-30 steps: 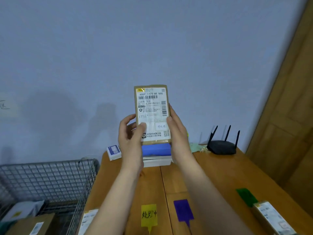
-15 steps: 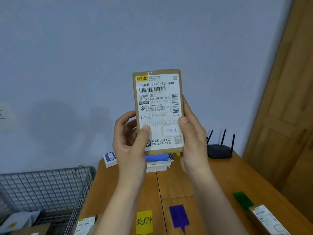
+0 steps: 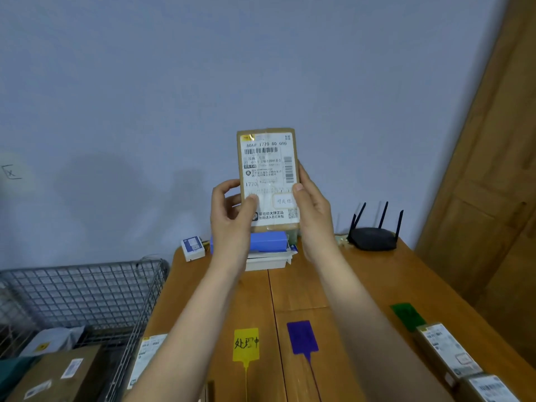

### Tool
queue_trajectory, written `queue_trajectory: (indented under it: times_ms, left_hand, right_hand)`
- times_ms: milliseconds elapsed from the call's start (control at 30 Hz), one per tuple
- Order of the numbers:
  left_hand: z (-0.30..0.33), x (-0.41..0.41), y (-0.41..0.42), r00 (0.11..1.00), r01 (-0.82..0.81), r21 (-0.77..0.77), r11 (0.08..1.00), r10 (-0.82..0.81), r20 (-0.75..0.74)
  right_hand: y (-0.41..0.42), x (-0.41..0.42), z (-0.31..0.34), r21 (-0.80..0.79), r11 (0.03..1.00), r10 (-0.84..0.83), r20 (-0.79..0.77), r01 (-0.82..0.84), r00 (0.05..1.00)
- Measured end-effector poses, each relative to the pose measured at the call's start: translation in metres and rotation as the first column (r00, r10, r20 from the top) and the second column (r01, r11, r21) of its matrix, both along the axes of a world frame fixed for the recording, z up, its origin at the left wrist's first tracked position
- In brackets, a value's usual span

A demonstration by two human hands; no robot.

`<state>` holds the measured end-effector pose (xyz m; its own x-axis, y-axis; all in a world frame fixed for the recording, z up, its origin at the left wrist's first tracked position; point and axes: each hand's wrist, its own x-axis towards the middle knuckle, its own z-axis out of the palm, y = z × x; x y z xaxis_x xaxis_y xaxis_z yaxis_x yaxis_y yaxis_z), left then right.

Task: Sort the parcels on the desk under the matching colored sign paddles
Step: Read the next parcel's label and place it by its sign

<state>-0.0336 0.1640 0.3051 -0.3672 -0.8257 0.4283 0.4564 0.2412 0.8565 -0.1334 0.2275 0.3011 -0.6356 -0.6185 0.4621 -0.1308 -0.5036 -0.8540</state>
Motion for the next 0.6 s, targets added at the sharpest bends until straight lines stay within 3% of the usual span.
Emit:
queue_trajectory:
  times_ms: [167,300,433,600]
  left_hand:
    - [-0.055,-0.021,-0.030,0.968,-0.032,0.089,0.996,0.009,0.249]
    - [-0.110,-0.022,-0.038,0.897,-0.025,0.260,0.965,-0.093,0.433]
    - [-0.157,-0.015,-0.032,0.841,-0.002,0.425,0.905,-0.228,0.491]
    - [-0.186,-0.011,-0.018,0.801,0.047,0.486,0.873,-0.324,0.503]
  right_hand:
    - [-0.021,-0.025,-0.055,0.244,0.969,0.010,0.089,-0.032,0.996]
    - [-0.020,-0.032,-0.105,0.448,0.889,0.019,0.165,-0.092,0.986]
    - [-0.006,-0.030,-0.145,0.557,0.818,0.016,0.225,-0.142,0.974]
    - [0.013,-0.034,-0.175,0.575,0.790,0.008,0.334,-0.211,0.943]
